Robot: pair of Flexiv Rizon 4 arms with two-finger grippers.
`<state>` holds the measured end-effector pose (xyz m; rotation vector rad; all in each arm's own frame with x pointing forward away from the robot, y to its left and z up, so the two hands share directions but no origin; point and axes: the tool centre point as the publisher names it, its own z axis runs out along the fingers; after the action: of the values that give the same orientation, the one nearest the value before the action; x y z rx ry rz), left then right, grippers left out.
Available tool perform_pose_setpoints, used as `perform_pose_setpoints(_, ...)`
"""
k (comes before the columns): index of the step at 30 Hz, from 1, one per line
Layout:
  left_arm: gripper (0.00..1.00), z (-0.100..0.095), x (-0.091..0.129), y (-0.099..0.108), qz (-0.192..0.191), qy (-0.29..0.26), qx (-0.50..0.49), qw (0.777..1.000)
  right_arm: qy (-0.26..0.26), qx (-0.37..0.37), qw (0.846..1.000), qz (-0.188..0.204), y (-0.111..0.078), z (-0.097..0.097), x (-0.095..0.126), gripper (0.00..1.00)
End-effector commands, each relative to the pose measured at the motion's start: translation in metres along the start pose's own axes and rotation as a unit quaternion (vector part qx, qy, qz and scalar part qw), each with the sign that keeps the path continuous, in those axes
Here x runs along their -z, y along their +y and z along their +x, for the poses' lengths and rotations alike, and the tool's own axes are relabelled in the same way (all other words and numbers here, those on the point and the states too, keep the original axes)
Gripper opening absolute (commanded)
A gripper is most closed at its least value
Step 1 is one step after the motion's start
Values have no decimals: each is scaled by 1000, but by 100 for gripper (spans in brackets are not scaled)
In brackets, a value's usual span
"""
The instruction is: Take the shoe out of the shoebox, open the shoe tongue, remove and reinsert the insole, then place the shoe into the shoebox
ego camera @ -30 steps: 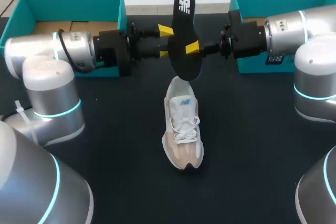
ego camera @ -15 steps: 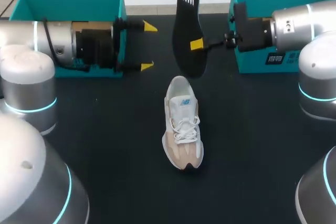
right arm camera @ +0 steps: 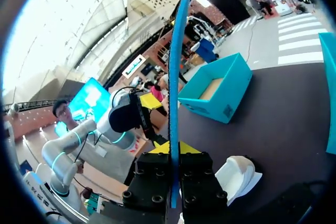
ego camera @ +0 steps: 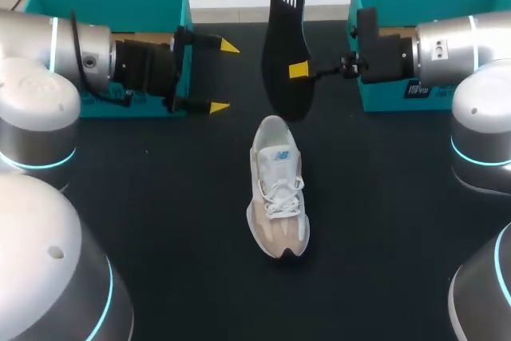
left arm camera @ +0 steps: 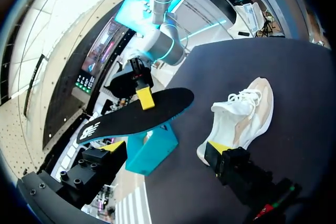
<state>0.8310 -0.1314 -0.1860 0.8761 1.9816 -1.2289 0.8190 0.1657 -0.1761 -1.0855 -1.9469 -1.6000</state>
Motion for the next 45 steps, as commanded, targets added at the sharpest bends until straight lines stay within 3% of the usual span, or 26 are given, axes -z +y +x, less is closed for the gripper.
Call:
perform_pose_setpoints(1,100,0,1,0,0,2,0,1000,-1,0,1000,-1,0,0,-2,0)
perform_pose_setpoints(5,100,6,-1,0,-3,29,32,999,-1,0,1000,-1,0,0,-2,0)
perform_pose_setpoints(7,100,13,-3,3,-1,44,49,998,-23,45,999,8,4,-9,-2,0)
perform_pose_setpoints(15,100,36,-8,21,-36,82,104,991,16,145,989,-13,-3,-43,-10,0)
perform_pose_setpoints(16,100,39,-8,23,-34,84,111,990,39,140,989,-24,-5,-47,-12,0)
perform_pose_setpoints(28,100,104,-23,38,-60,105,189,974,39,140,989,-24,-5,-47,-12,0)
perform_pose_setpoints(35,100,123,-34,47,-73,96,215,969,44,144,988,-35,-11,-56,-16,0)
perform_pose_setpoints(45,100,133,-49,54,-64,102,254,960,79,159,984,-15,-30,-73,-38,0)
